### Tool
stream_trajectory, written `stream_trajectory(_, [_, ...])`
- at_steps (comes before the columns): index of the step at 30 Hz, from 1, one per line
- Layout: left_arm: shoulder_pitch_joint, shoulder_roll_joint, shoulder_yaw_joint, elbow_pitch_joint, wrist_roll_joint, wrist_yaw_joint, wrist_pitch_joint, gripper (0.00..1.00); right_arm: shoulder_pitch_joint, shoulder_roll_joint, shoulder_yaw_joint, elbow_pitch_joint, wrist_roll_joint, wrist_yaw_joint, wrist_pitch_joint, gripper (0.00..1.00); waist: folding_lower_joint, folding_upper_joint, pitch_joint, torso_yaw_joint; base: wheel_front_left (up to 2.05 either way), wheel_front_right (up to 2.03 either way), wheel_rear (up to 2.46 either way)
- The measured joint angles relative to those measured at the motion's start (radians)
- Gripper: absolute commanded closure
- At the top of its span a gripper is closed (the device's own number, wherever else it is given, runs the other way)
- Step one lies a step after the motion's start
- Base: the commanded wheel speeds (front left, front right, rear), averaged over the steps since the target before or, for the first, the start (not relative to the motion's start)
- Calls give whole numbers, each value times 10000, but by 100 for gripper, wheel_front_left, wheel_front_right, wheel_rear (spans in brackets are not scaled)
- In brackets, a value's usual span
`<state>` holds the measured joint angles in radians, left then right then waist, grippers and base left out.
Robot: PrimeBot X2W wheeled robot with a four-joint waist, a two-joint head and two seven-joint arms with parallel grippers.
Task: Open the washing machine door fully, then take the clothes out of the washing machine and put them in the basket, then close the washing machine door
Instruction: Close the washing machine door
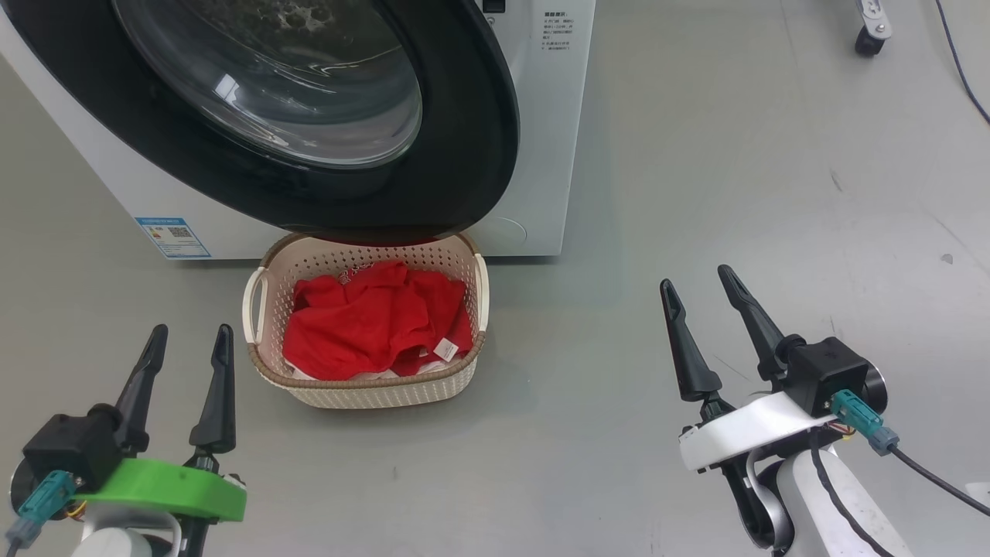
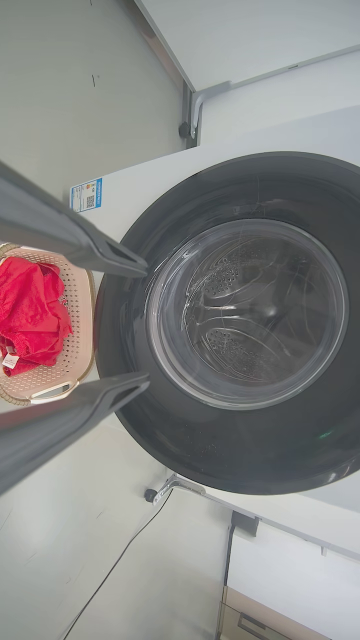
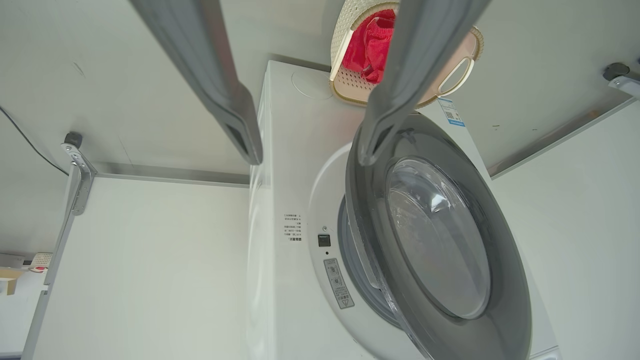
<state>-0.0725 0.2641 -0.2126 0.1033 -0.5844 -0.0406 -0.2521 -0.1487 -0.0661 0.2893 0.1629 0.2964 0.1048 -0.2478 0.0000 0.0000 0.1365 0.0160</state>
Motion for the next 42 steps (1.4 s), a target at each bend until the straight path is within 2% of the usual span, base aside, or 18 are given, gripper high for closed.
stream_trajectory(7, [4,-29,169,-40,217,-88,0,0,0,10,-23,0,-2,13,0,0,0,0,48,38,0,0,0])
stream_trajectory(13, [17,-272,192,-50,230,-188,0,0,0,15,-52,-10,-81,38,0,0,0,0,108,58,0,0,0])
stream_trajectory(26, [8,-403,174,-113,598,-395,0,0,-78,17,-127,-167,-274,71,0,0,0,0,655,190,0,0,0])
stream_trajectory(27, [5,-424,174,-113,610,-401,0,0,-84,13,-113,-165,-278,71,0,22,0,0,702,210,0,0,0])
stream_trajectory(28, [0,-445,173,-113,612,-418,0,0,-100,4,-86,-155,-299,71,0,75,0,0,752,233,0,0,0])
stream_trajectory(29, [-8,-474,173,-113,616,-449,0,0,-131,-15,-42,-148,-366,73,0,100,0,0,801,257,0,0,0])
stream_trajectory(42, [-409,-738,-15,-184,794,-600,0,0,-1470,-535,800,-119,-853,169,2,100,0,0,1664,658,0,0,0])
